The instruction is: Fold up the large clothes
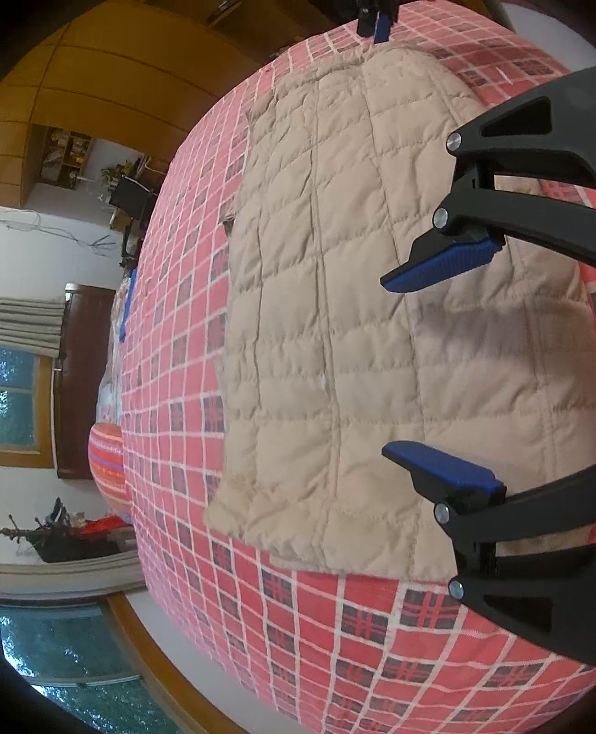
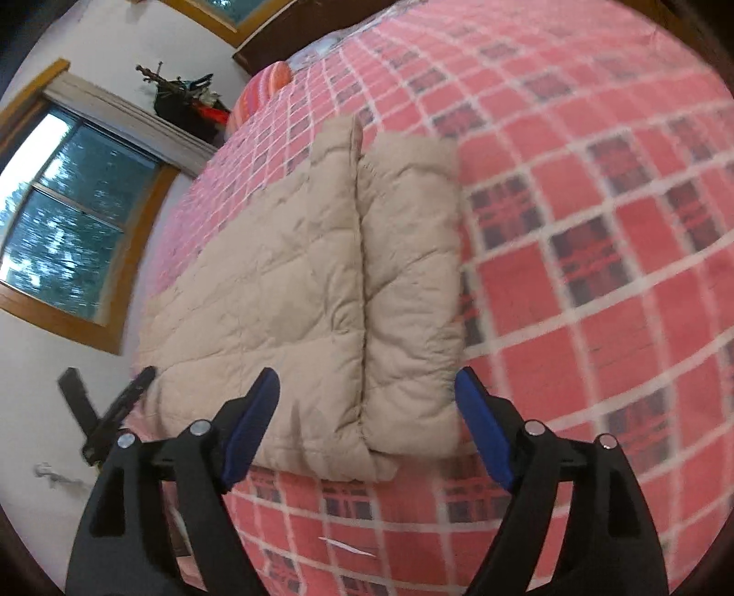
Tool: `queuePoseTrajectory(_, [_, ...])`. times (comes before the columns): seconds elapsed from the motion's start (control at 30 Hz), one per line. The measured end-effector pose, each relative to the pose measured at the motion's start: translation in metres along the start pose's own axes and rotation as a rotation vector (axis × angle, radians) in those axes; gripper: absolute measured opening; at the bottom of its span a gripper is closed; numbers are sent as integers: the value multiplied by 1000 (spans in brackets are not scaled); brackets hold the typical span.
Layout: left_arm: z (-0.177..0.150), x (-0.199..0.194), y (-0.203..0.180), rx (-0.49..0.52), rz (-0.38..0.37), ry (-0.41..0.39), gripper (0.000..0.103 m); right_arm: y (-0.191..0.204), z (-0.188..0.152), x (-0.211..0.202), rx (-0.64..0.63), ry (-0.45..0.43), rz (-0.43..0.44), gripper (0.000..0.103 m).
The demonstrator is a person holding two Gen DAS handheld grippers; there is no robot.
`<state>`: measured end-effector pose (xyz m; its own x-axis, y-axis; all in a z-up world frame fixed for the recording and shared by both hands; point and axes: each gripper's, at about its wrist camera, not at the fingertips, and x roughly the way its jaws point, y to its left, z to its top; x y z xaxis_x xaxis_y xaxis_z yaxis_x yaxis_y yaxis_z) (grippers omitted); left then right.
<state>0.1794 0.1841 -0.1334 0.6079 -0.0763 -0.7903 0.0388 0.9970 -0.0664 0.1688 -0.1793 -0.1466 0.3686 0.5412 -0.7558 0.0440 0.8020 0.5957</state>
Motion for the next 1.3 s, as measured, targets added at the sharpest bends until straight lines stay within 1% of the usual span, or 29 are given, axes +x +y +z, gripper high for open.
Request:
queuePoseTrajectory(0.1, [-2, 9, -4, 14, 2, 22, 68, -4, 2, 8, -5, -3, 13, 84])
queuePoseTrajectory(0.23, [-5, 17, -4, 20, 6, 34, 69, -7, 7, 24, -11, 13, -16, 84])
queuePoseTrajectory(0.3, [-6, 19, -3, 16, 1, 36, 70, -9, 10, 33, -6, 27, -7, 83])
queuePoseTrajectory(0.33, [-7, 20, -3, 14, -2, 39, 70, -8, 11, 35, -13, 20, -5, 80])
queuePoseTrajectory(0.4, [-8, 21, -2, 14, -6, 41, 70, -5, 13, 37, -21, 6, 0, 69])
queuePoseTrajectory(0.43, [-9, 21, -2, 13, -9, 42, 70, -6, 14, 38, -10, 6, 19, 59])
queuePoseTrajectory(0.47, [-9, 22, -1, 12, -11, 44, 70, -5, 14, 40, -3, 11, 36, 50])
queuePoseTrajectory(0.5, [-9, 22, -1, 13, -12, 45, 70, -4, 14, 40, 2, 11, 43, 47])
queuePoseTrajectory(0.57, [-9, 23, -1, 14, -14, 45, 70, -3, 15, 37, 6, 3, 58, 33])
queuePoseTrajectory(0.67, [-10, 23, -1, 14, -16, 47, 71, 4, 18, 27, 3, -13, 75, 22])
queuePoseTrajectory(0.77, [-9, 24, 1, 14, -17, 51, 71, 18, 20, 12, -14, -29, 59, 17])
queuePoseTrajectory(0.87, [-9, 26, 3, 15, -16, 53, 71, 42, 24, -2, -62, -56, 36, 15])
queuePoseTrajectory(1.03, [-9, 26, 3, 18, -17, 54, 71, 82, 28, -17, -126, -69, -29, 15])
queuePoseTrajectory(1.2, [-9, 27, 4, 22, -22, 56, 72, 123, 28, -22, -211, -82, -50, 15])
queuePoseTrajectory(1.3, [-9, 26, 5, 23, -31, 57, 72, 154, 25, -23, -291, -87, -64, 15])
